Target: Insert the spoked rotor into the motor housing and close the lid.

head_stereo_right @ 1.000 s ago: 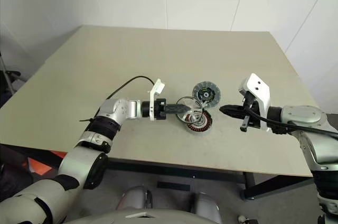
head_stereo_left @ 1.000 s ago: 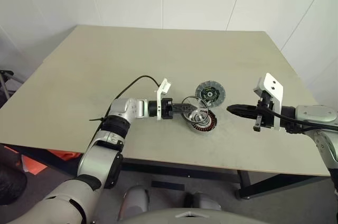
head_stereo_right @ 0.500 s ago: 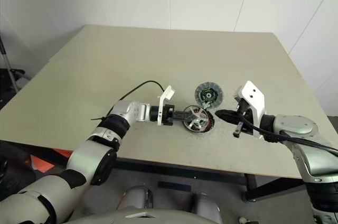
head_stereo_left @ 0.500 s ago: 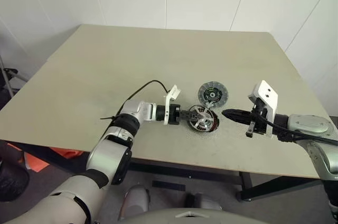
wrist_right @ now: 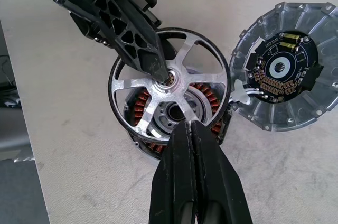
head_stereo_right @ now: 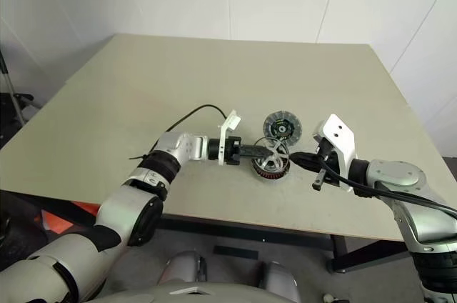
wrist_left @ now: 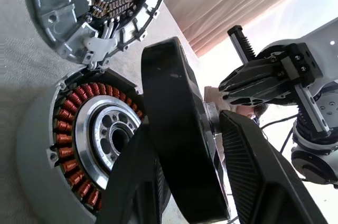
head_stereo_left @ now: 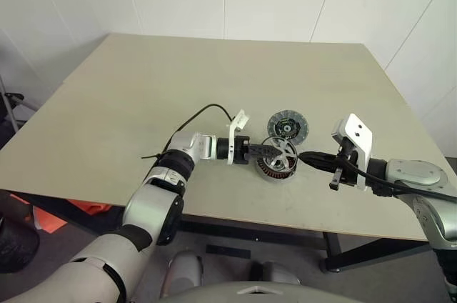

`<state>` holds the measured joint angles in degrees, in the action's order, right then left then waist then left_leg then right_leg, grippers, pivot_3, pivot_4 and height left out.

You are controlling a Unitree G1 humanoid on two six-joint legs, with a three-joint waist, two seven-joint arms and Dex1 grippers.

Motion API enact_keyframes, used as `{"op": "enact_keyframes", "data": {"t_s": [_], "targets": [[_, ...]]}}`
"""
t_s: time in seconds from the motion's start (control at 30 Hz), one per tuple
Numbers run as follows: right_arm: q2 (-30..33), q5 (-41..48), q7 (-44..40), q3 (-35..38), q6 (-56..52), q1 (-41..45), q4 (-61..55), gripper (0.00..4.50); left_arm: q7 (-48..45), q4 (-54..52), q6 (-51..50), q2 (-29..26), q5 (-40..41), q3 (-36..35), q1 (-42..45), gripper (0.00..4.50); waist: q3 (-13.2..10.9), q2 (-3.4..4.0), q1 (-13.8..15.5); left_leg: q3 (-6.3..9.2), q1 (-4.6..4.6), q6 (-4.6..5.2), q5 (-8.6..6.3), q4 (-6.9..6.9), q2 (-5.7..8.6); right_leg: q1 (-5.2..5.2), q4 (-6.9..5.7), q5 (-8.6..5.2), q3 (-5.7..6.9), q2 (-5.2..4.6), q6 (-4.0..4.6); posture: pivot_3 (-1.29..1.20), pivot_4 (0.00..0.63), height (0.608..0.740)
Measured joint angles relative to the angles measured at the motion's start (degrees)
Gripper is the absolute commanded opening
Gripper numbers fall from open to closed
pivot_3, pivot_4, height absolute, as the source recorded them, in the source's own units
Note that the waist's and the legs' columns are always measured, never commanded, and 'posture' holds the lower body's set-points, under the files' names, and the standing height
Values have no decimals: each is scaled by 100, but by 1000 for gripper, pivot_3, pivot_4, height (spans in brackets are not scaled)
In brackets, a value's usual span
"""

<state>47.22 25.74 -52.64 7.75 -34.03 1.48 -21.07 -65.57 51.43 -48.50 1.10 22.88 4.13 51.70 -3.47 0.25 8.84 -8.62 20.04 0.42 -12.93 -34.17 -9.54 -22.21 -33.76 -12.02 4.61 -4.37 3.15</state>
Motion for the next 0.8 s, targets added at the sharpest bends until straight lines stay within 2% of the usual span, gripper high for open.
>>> {"op": "enact_keyframes", "data": {"t_s": [0.2, 0.33, 0.8], "targets": [[0, 0, 41, 0, -1, -49, -11, 0, -26, -2, 5, 66, -68, 5, -13, 1219, 0, 0, 0, 0, 0, 0, 0, 0, 0, 1, 0, 19, 0, 0, 32, 0, 0, 740], [0, 0, 67, 0, -1, -119, -58, 0, -24, 125, 80, 60, -166, 4, -13, 1219, 1, 1, -1, 0, 0, 0, 0, 0, 0, 2, 1, 0, 0, 0, -1, 0, 0, 740], [0, -7, 147, 0, 1, -131, -88, 0, -20, 324, 299, 67, -286, -32, -13, 1219, 1, 2, -2, 0, -5, -1, 0, 0, 0, 20, 2, -1, 0, 0, -3, 0, 0, 740]]}}
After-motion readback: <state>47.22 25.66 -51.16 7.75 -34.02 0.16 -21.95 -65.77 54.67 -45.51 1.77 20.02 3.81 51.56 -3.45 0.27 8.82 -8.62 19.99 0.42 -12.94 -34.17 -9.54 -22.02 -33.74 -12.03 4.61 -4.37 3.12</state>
